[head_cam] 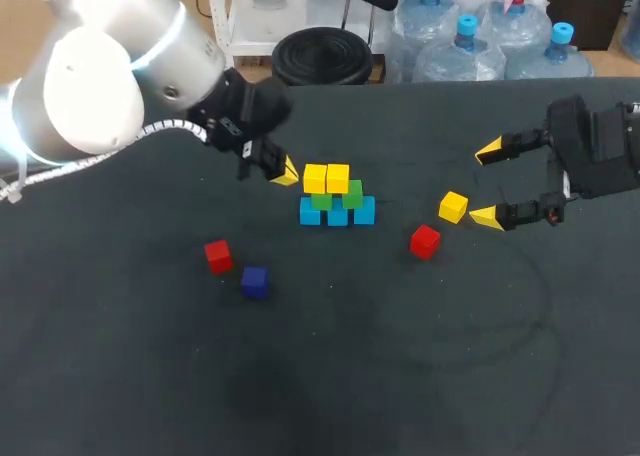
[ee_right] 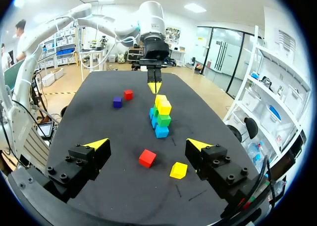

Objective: Place the blue cubes, place green cubes on the blue cubes, place the yellow cubes on the green cubes, then place the red cubes on the yellow cubes, and place purple cube on the red cubes.

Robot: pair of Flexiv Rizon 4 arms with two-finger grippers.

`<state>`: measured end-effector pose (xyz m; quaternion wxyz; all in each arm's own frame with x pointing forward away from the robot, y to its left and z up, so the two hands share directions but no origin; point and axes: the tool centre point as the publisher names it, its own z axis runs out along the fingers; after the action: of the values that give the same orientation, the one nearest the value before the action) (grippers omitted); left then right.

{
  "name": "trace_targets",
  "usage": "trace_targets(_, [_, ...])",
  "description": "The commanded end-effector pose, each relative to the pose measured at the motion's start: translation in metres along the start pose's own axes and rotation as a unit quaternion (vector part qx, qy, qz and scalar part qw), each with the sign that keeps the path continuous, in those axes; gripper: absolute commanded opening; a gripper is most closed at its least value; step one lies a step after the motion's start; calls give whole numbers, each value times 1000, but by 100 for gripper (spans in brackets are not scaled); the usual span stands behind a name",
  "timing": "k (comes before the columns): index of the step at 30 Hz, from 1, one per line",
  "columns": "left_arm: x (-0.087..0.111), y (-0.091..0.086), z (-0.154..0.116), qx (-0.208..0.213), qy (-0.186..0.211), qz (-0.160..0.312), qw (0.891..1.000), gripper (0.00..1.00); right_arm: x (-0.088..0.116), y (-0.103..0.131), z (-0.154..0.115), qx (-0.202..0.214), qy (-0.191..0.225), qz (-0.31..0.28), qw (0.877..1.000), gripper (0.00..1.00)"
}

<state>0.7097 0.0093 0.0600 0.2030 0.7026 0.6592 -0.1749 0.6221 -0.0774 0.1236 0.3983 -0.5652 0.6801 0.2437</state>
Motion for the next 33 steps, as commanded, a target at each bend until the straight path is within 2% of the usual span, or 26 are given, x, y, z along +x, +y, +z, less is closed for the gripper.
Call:
trace_targets(1, [-2,5,5,5,0,1,1000,0,0,0,0,0,1,0,1000,100])
trace_targets(33, [-3,10,8,4,0,3,1000,0,0,0,0,0,1,0,1000,100])
